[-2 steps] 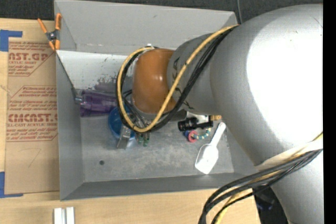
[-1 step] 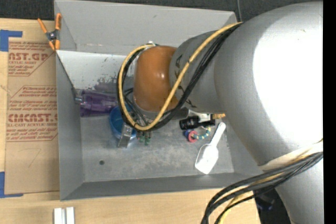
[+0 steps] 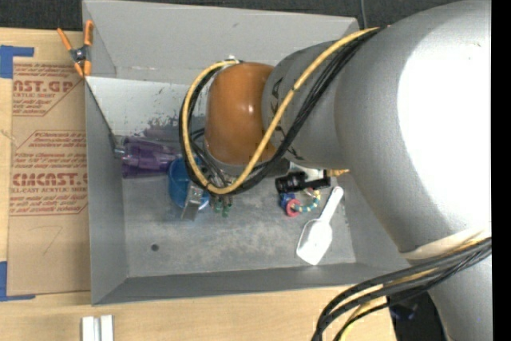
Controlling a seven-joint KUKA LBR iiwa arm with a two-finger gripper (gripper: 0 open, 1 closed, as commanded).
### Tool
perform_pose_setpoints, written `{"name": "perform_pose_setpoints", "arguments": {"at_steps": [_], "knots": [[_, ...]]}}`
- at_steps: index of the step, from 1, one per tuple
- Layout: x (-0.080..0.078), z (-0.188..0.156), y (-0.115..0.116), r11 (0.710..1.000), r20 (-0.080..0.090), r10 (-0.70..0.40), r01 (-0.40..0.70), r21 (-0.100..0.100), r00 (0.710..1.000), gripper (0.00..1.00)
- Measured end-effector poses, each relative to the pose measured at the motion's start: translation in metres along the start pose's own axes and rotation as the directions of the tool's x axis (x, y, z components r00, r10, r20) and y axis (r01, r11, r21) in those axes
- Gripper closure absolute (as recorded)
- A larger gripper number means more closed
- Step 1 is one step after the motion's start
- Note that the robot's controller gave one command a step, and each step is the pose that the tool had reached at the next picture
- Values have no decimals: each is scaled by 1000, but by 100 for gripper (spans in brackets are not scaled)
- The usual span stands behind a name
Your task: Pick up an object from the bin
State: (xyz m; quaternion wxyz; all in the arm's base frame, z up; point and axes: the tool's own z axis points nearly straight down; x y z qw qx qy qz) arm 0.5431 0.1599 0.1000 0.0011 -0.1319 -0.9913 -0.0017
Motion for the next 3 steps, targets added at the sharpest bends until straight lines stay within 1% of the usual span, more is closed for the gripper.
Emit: {"name": "perform_pose_setpoints", "arguments": {"at_steps": [2, 3], "knots": [[0, -24, 0, 1000, 2, 0, 0, -1, 1000, 100], [0, -34, 0, 1000, -3, 0, 0, 1, 1000, 100]]}}
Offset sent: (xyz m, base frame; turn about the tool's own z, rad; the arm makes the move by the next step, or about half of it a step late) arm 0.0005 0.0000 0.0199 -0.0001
